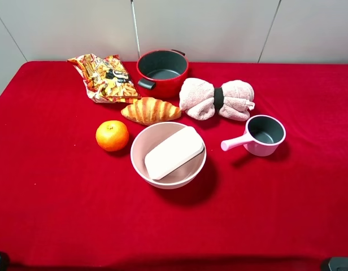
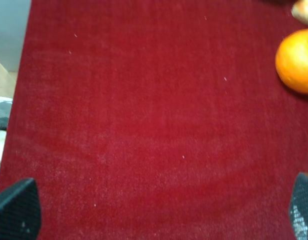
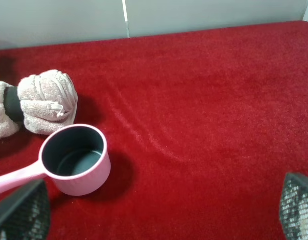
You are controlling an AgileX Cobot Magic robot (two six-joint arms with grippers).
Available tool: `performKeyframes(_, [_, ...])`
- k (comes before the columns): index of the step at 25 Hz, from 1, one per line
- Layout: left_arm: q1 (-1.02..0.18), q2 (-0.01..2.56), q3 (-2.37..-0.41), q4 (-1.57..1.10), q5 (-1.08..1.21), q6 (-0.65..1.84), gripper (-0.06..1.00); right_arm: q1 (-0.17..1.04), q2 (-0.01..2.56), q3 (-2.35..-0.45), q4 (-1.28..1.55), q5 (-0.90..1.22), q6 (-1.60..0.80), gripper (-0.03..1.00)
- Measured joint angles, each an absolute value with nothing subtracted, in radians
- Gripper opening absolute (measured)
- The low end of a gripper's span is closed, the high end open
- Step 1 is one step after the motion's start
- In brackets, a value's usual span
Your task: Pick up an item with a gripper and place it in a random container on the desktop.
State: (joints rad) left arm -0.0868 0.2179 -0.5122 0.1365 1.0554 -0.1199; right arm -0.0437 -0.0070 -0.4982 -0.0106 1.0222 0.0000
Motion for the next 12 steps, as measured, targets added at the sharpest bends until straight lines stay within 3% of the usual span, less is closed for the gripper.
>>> performKeyframes(12, [-0.052, 0.001, -0.49, 0.129, 1.054, -0.1, 0.99, -0.044, -0.007, -0.498, -0.011, 1.022, 0.0, 0.69])
